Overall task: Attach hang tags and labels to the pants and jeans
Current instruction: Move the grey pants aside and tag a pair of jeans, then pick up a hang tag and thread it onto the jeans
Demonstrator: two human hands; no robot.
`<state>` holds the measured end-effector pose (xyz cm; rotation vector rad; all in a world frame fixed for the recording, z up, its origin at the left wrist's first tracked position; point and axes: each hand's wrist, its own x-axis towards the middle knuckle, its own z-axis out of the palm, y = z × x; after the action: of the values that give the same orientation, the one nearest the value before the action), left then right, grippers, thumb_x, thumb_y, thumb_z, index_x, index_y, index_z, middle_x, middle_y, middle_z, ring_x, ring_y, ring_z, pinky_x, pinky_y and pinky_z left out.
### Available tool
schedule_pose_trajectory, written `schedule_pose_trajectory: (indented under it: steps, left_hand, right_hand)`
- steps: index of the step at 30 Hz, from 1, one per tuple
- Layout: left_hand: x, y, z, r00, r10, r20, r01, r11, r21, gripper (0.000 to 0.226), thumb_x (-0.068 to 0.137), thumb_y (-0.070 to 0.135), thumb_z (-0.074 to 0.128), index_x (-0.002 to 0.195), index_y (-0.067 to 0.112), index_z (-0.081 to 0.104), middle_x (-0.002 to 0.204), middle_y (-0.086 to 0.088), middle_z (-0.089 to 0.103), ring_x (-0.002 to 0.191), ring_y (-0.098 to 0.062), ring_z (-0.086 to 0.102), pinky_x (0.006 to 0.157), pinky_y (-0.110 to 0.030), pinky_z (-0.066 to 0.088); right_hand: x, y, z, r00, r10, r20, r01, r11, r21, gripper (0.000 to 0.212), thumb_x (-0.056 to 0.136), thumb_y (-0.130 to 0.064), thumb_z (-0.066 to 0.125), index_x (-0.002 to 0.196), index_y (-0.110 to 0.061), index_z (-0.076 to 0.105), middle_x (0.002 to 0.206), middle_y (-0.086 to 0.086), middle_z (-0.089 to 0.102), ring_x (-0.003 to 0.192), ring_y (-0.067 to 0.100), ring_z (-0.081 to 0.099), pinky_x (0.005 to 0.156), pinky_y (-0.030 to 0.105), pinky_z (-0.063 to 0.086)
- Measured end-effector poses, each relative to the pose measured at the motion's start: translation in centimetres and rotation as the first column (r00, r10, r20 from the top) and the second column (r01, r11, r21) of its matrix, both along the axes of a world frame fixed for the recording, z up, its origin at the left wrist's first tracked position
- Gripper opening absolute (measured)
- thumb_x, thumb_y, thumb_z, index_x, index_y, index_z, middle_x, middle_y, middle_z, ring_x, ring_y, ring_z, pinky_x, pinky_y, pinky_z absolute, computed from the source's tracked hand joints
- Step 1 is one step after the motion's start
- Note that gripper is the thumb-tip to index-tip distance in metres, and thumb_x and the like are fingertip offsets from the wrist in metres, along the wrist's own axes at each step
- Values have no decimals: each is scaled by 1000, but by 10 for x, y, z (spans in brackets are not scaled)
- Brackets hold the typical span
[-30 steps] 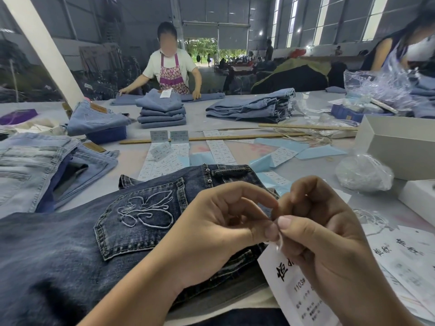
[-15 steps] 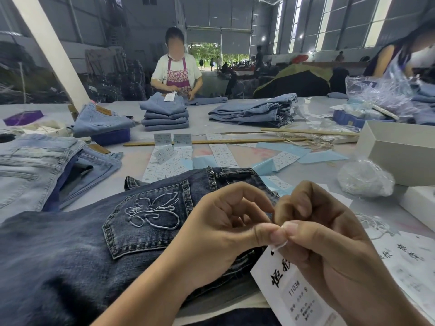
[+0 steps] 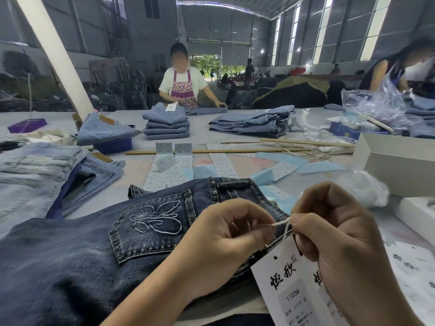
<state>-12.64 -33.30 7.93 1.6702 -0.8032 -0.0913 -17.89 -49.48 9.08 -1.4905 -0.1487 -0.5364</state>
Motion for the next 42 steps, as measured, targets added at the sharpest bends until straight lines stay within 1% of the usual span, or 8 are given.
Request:
schedule_pose_trajectory:
  steps: [3, 6, 10, 17, 24, 30, 37, 42]
  left_hand:
    - [1, 3, -1, 999, 32, 5, -32, 999, 18, 10, 84, 38, 68, 90, 32, 73, 76, 4, 67, 70, -24, 57, 69, -46, 50]
    - [-1, 9, 1, 998, 55, 35, -55, 998, 21, 13, 87, 42, 66, 90, 31, 73, 71, 8, 65, 64, -8, 51, 59, -27, 42]
    - [-4, 21, 7, 992, 89, 93, -90, 996, 10, 13, 89, 37, 64, 90, 26, 72, 74, -8, 65, 63, -20, 50, 57, -33, 40]
    - [-6, 58, 10, 948, 236, 215, -276, 944, 182, 9, 83, 12, 58, 80, 14, 67, 67, -5, 59, 61, -7, 48, 55, -34, 37]
    - [8, 125, 10, 801, 482, 354, -598, 622, 506, 18, 74, 42, 58, 73, 24, 58, 79, 7, 58, 73, -8, 55, 65, -32, 45]
    - [29, 200, -6, 654, 676, 340, -676, 320, 664, 19, 84, 50, 63, 77, 33, 61, 85, 14, 64, 80, -1, 59, 74, -25, 48]
    - [46, 297, -22, 372, 844, 387, -686, -31, 727, 17, 82, 48, 61, 75, 34, 55, 106, 2, 65, 102, -23, 60, 89, -35, 49]
    - [61, 349, -41, 216, 898, 384, -597, -190, 780, 31, 86, 45, 50, 106, 24, 61, 125, -6, 58, 115, -30, 52, 94, -39, 47]
  right_hand:
    - [-3, 4, 2, 998, -56, 25, 59, 990, -131, 4, 65, -9, 57, 67, -11, 59, 50, 7, 44, 44, 16, 36, 40, 21, 29]
    - [-3, 11, 9, 993, -92, 78, 111, 951, -288, 7, 64, -12, 57, 64, -16, 63, 47, 6, 48, 41, 8, 38, 39, 19, 30]
    - [6, 24, 16, 992, -60, 114, 109, 865, -491, 7, 61, -16, 59, 61, -20, 65, 50, 0, 53, 45, 7, 45, 43, 12, 31]
    - [36, 61, 29, 973, 217, 75, -85, 646, -759, 6, 69, -19, 57, 64, -21, 59, 73, -8, 55, 72, 9, 54, 57, 21, 40]
    - [72, 117, 45, 860, 429, -276, -352, 109, -930, 8, 84, -27, 53, 87, -23, 59, 78, -4, 59, 68, 13, 55, 55, 30, 45]
    - [109, 185, 52, 844, 416, -337, -374, 8, -927, 27, 86, -35, 58, 109, -22, 63, 102, -1, 64, 91, 18, 60, 79, 35, 54]
    - [149, 266, 25, 848, 403, -345, -434, 153, -888, 37, 87, -32, 59, 120, -16, 53, 119, 5, 58, 98, 22, 55, 76, 32, 47]
    - [169, 329, 10, 847, 380, -372, -409, 20, -912, 23, 90, -25, 55, 73, -11, 46, 91, 10, 53, 83, 28, 52, 52, 28, 34]
